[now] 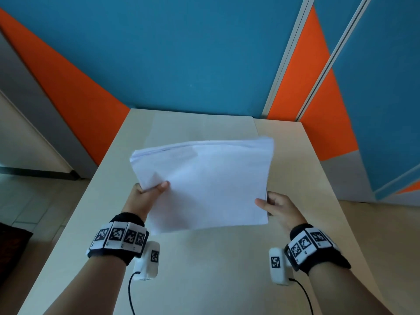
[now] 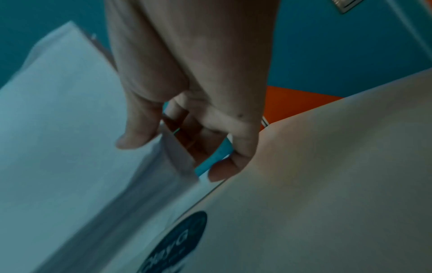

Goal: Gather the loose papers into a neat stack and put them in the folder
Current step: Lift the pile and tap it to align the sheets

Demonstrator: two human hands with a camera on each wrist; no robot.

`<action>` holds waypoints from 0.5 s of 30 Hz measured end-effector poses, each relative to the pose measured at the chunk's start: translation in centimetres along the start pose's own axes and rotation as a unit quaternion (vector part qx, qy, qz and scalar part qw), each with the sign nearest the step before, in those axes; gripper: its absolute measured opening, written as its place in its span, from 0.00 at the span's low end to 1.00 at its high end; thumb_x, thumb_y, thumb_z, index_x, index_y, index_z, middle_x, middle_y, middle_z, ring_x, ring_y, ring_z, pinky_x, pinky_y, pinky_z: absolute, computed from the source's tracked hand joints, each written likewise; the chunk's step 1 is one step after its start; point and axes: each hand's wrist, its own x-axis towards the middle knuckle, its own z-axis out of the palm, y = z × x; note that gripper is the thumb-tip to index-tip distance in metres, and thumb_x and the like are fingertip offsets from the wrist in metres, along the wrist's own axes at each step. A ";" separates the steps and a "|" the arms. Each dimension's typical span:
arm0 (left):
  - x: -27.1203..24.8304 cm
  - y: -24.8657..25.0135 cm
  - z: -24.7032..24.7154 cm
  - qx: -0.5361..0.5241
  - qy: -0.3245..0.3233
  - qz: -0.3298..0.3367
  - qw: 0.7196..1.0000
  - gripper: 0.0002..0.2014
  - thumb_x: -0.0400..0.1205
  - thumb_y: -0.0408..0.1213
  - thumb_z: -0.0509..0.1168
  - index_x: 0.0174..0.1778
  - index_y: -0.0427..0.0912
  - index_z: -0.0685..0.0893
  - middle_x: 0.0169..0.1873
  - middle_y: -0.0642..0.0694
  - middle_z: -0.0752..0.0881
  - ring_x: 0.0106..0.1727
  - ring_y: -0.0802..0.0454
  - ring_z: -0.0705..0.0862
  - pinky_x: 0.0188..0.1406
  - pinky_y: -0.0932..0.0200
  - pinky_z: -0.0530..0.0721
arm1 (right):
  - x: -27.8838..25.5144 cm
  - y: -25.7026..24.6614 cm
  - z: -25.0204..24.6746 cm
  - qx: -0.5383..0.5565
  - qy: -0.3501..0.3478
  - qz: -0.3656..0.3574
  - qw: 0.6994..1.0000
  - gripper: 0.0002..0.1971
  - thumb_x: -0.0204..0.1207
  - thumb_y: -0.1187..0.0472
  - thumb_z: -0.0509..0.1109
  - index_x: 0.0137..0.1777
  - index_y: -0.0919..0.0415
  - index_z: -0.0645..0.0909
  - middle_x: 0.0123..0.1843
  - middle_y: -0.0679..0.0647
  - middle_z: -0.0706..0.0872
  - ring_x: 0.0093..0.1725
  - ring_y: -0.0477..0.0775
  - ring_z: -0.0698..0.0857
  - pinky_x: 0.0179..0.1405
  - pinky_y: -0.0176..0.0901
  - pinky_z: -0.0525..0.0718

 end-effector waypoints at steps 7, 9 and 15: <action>-0.6 -1.3 1.6 -0.188 -0.016 -0.080 0.979 0.09 0.71 0.33 0.70 0.47 0.40 0.84 0.37 0.49 0.92 0.46 0.47 0.86 0.42 0.57 0.87 | -1.1 -2.8 1.2 0.350 -0.028 -0.042 0.935 0.23 0.59 0.53 0.82 0.54 0.61 0.85 0.53 0.57 0.92 0.52 0.56 0.91 0.45 0.43 0.89; -1.1 -1.9 2.9 -0.230 -0.047 -0.096 0.967 0.10 0.77 0.31 0.66 0.54 0.41 0.83 0.42 0.49 0.93 0.45 0.51 0.90 0.43 0.59 0.90 | -1.0 -3.9 2.2 0.365 -0.046 -0.068 0.927 0.28 0.64 0.51 0.79 0.65 0.60 0.82 0.63 0.58 0.88 0.62 0.57 0.87 0.61 0.53 0.85; -1.6 -3.4 2.2 -0.140 -0.024 -0.075 0.987 0.45 0.52 0.40 0.82 0.67 0.37 0.77 0.58 0.42 0.87 0.64 0.40 0.83 0.57 0.52 0.87 | -1.4 -6.7 1.9 0.234 0.044 -0.127 0.963 0.28 0.67 0.51 0.77 0.61 0.69 0.80 0.54 0.55 0.90 0.48 0.39 0.90 0.55 0.34 0.86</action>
